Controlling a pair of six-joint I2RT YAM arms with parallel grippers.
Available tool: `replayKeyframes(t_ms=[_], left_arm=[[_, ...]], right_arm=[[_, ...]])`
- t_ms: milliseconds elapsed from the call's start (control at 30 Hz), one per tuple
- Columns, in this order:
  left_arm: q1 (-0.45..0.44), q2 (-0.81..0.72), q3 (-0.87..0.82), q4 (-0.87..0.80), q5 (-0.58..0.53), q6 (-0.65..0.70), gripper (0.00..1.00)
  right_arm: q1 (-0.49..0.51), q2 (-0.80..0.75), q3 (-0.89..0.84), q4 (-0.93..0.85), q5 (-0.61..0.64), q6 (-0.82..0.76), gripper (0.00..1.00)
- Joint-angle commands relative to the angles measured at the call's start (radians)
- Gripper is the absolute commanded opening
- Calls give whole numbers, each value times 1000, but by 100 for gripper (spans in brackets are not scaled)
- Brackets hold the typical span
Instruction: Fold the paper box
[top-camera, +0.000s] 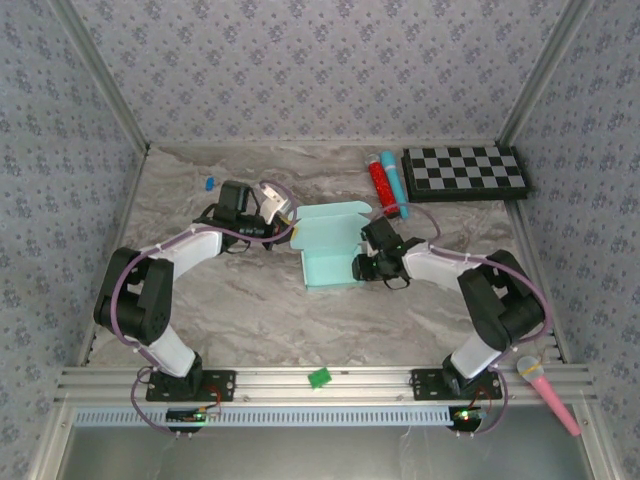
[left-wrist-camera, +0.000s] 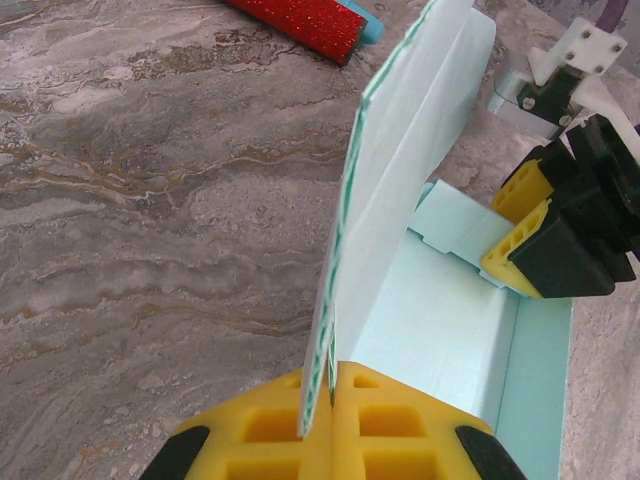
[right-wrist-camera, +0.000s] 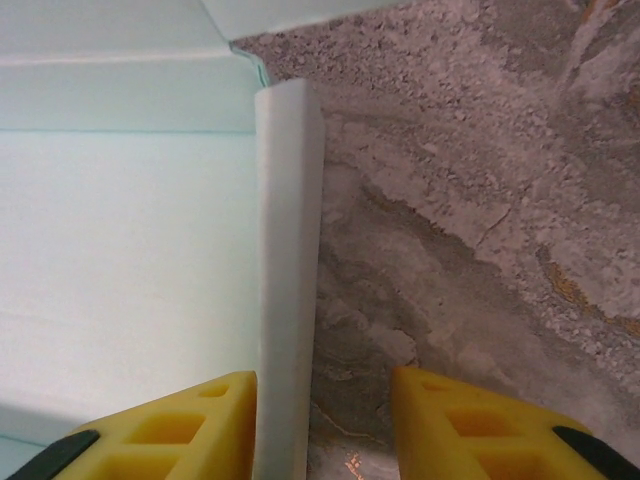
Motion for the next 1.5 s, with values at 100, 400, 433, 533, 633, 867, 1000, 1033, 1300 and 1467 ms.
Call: replayKeyframes(t_ms=[100,400,433,533,633,867,1000,1033,1300,1467], left_arm=[[-4,-28,4,15,-5,-4,0],[-4,-28,10,13,-8,0,0],[-4,-27,10,15,-8,0,0],[-3,-24,11,14,-7,-1,0],[-4,-23,12,12,-4,-1,0],[-4,-17,12,13,-4,-4,0],[-4,-11,12,16,-2,-8,0],[-3,-11,12,18,-2,-10,0],[-3,-13,10,18,-1,-4,0],[-4,-13,9,21,7,0,0]], right_arm=[[23,36,44,-121,119,3,34],[45,59,70,-190,241,64,24],[48,64,74,-196,252,67,23],[57,77,88,-216,284,78,19],[70,87,102,-242,321,89,17],[101,132,146,-334,424,138,13],[113,157,161,-373,462,170,11],[117,160,162,-383,468,176,10],[128,201,183,-408,487,192,9],[128,136,173,-361,431,185,16]])
